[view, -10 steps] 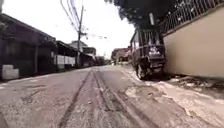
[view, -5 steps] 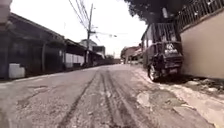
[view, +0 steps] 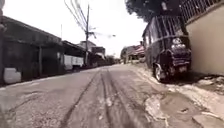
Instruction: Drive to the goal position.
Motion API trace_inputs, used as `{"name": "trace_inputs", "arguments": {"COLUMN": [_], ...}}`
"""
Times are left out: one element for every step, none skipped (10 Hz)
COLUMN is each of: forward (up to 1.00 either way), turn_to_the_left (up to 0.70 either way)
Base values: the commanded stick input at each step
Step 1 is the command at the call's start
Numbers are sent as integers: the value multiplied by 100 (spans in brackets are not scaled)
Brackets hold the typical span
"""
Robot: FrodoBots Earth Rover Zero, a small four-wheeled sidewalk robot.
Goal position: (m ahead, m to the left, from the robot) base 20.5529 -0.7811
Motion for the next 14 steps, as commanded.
{"name": "trace_inputs", "arguments": {"forward": [70,70,70,70,70,70,70,70,70,70,70,70,70,70], "turn_to_the_left": [2,1,1,1,1,1,1,1,1,1,1,1,1,1]}}
